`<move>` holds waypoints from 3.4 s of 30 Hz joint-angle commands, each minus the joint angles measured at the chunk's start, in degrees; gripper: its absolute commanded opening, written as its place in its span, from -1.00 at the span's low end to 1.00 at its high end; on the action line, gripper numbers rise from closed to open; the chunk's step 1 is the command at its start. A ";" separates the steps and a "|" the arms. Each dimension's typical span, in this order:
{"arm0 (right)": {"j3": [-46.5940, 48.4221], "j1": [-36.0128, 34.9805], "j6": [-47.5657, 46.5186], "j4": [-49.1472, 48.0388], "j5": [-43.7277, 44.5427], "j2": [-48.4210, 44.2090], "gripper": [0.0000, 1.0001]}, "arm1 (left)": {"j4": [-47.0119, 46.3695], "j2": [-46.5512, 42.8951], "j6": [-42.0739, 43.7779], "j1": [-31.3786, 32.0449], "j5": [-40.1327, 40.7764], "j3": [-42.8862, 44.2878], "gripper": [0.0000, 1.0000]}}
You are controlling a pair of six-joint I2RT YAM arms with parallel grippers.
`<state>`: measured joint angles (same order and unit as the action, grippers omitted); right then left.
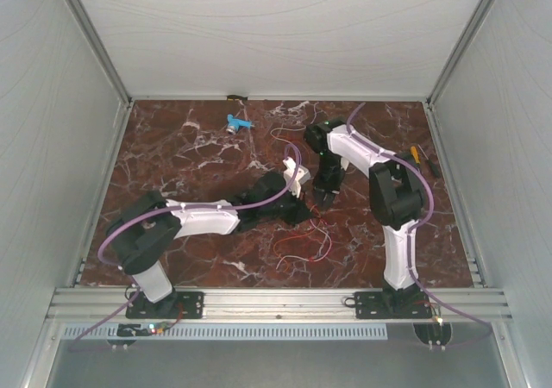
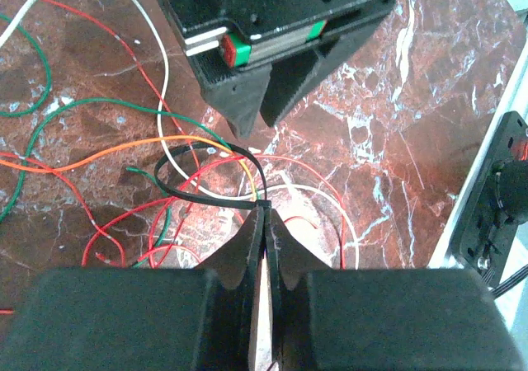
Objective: Zip-tie the wires
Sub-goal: Tie the cable at the center of the board.
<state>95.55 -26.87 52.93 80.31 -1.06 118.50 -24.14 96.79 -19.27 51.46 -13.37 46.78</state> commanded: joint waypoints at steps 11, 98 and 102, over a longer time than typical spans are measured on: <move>-12.92 -1.20 -7.60 -24.52 21.78 -19.79 -0.55 | -3.75 -0.90 -0.55 -0.63 -2.94 0.00 -1.00; -68.13 -3.25 -79.19 -98.42 -28.73 -50.65 -0.51 | 15.44 5.66 -17.30 -15.44 -28.83 14.45 -1.00; -67.71 -3.27 -79.27 -98.96 -29.22 -49.42 -0.57 | 15.53 5.50 -17.10 -15.47 -28.53 14.40 -1.00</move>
<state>25.69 -30.20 -24.75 -16.78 -29.43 68.07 -6.76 101.78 -36.05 36.25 -41.43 59.22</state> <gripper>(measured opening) 0.240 0.003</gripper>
